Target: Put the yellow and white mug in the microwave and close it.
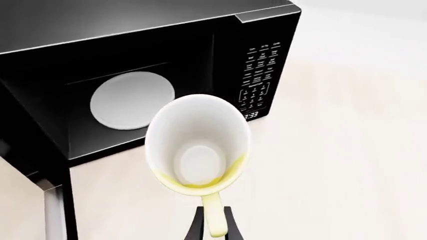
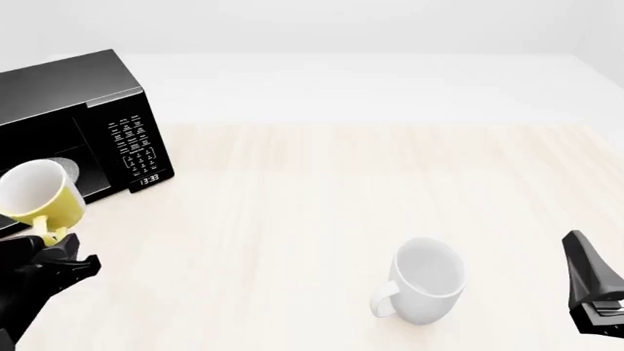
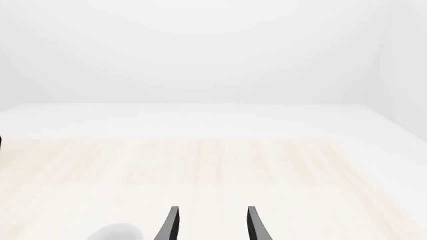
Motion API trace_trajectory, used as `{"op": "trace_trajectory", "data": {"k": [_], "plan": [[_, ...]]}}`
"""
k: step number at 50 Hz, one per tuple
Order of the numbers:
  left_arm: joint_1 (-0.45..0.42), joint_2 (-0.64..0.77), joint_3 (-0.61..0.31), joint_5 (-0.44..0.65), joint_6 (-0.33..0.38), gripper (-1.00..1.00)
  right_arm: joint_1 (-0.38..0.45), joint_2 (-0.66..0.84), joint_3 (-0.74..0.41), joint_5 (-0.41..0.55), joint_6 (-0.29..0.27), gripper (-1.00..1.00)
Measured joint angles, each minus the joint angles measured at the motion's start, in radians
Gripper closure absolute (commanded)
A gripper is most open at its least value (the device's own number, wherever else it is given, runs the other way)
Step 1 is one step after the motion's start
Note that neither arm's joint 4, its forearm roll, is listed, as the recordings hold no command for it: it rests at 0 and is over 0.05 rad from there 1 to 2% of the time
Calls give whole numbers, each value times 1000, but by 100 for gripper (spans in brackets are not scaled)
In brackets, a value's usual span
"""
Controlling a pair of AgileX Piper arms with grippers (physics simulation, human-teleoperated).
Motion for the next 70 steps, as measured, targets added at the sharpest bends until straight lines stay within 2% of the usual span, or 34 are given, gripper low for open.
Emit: {"op": "trace_trajectory", "data": {"k": [13, 28, 45, 70], "plan": [[58, 153, 0, -154, -11, 100, 0, 0, 0, 0, 0, -100], [96, 273, 0, -266, -29, 100, 0, -1, 0, 1, 0, -100], [117, 336, -9, -301, -33, 100, 0, -1, 0, 1, 0, -100], [135, 425, -91, -308, -29, 100, 0, -1, -1, 2, 0, -100]]}}
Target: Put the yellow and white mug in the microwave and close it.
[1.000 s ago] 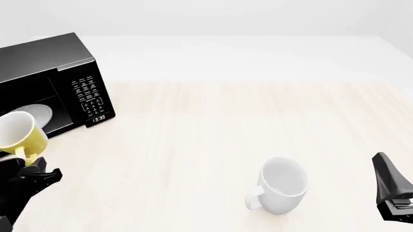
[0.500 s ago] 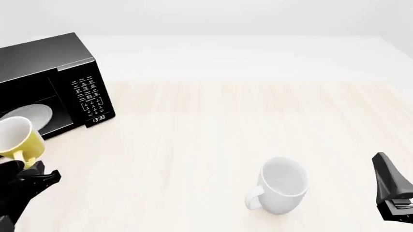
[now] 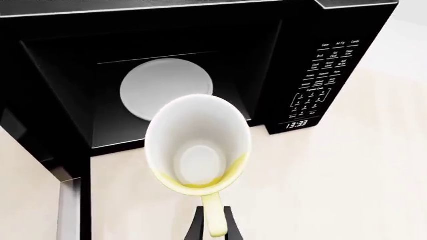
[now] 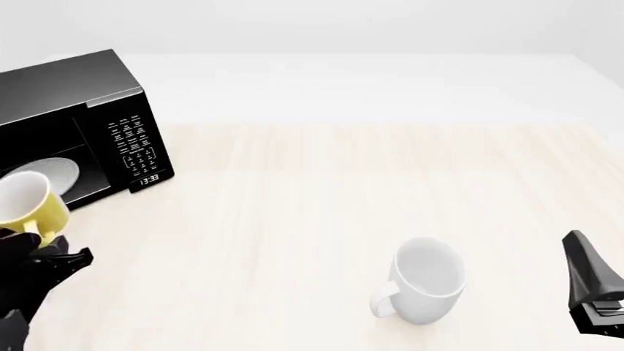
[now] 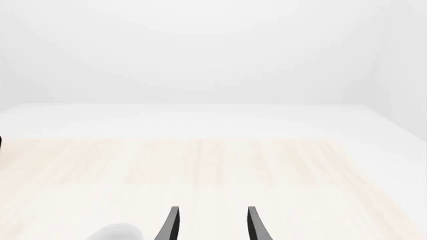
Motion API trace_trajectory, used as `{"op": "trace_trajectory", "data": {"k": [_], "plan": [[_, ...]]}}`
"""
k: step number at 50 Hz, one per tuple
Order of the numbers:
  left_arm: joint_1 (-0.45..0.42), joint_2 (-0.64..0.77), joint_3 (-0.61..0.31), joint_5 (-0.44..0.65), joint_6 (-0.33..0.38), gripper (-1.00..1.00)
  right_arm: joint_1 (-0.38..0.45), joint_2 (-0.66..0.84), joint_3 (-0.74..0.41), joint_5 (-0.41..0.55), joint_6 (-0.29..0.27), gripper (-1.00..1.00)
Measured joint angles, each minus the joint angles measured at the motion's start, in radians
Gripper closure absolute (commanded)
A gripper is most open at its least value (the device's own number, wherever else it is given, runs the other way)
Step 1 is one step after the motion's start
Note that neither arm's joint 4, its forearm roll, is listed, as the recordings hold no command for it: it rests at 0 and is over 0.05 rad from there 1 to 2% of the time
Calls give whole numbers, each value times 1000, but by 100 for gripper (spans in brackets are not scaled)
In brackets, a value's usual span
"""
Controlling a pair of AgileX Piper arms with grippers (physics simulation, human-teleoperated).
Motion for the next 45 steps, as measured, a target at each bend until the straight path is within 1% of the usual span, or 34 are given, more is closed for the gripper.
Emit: {"op": "trace_trajectory", "data": {"k": [45], "plan": [[32, 107, -115, 2, -11, 100, 0, 0, 0, 0, 0, -100]]}}
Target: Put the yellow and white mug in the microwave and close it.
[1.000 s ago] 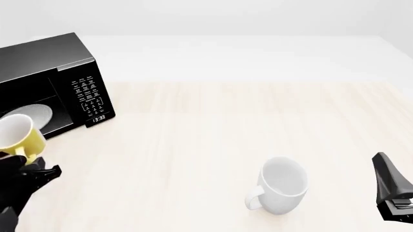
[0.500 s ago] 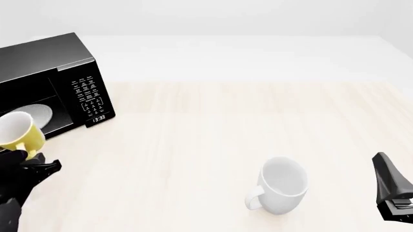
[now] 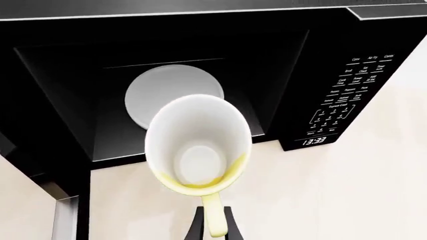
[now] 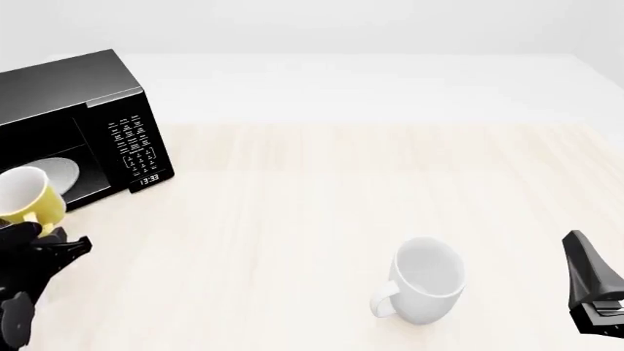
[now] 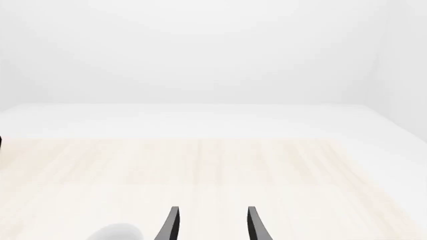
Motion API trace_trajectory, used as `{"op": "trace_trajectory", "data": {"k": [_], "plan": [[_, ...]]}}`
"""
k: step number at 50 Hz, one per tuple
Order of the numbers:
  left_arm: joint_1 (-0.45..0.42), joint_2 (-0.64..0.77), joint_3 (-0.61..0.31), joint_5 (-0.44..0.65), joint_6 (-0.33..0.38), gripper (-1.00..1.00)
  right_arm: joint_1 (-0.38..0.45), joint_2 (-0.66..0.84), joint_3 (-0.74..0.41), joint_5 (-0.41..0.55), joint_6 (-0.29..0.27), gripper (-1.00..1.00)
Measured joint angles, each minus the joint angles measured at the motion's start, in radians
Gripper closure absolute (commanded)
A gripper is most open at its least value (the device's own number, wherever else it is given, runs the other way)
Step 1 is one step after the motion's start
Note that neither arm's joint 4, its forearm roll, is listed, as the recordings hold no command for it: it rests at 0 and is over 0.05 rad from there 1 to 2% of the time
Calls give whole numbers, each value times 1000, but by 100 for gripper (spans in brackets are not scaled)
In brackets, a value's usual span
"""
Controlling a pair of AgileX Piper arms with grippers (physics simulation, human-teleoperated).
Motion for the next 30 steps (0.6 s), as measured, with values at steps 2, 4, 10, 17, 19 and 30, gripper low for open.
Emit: {"op": "trace_trajectory", "data": {"k": [2, 4, 10, 17, 19, 30], "plan": [[2, 5, -5, 0, 1, 100, 0, 0, 0, 0, 0, -100], [5, 9, -10, 1, 1, 100, 0, 0, 0, 0, 0, -100], [14, 18, -25, 4, 5, 100, 0, 0, 0, -1, 0, -100], [24, 25, -41, 6, 16, 100, 0, 1, 0, -1, 0, -100], [26, 27, -46, 7, 19, 100, 0, 1, 0, -1, 0, -100], [39, 36, -68, 12, 41, 100, 0, 1, 0, -1, 0, -100]]}}
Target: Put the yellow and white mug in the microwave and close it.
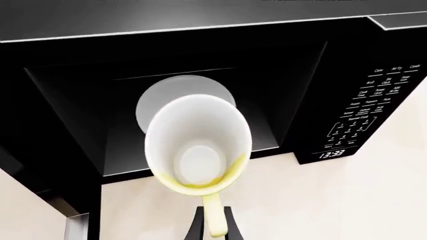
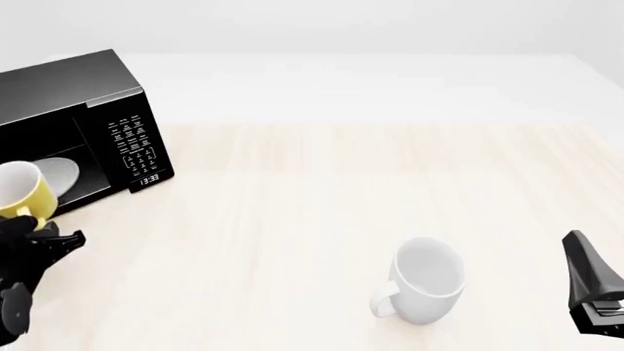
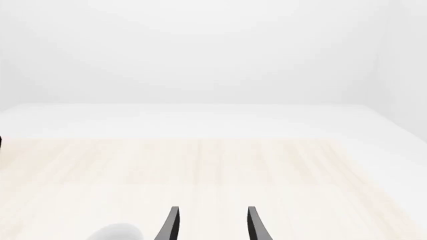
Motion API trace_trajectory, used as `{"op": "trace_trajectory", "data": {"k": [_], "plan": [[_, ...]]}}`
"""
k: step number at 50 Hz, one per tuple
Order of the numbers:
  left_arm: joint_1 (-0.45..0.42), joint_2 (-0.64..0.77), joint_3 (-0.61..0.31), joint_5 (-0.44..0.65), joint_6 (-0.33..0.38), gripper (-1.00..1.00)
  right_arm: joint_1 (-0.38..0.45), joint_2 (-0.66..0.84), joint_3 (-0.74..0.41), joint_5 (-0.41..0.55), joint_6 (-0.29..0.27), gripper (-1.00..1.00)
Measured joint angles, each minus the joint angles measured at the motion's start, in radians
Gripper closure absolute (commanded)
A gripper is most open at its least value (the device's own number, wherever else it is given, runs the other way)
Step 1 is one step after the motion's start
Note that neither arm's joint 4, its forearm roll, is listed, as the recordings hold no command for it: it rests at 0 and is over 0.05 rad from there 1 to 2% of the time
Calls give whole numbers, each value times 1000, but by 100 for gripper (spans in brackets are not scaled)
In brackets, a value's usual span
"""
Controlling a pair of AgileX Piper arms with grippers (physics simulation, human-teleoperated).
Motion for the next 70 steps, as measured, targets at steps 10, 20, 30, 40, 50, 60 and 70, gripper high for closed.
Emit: {"op": "trace_trajectory", "data": {"k": [10, 20, 30, 40, 50, 60, 70], "plan": [[4, 8, -22, 10, 12, 100, 0, 0, 0, 0, 0, -100], [5, 11, -40, 19, 22, 100, 0, -1, 0, 1, 0, -100], [8, 10, -52, 21, 29, 100, 0, -1, 0, 2, 0, -100], [7, 21, -74, 30, 30, 100, 0, -2, 0, 2, 0, -100], [6, 35, -98, 42, 25, 100, 0, -2, 0, 2, 0, -100], [6, 44, -121, 57, 20, 100, 0, -2, 0, 2, 0, -100], [7, 51, -144, 72, 13, 100, 0, -2, 0, 2, 0, -100]]}}
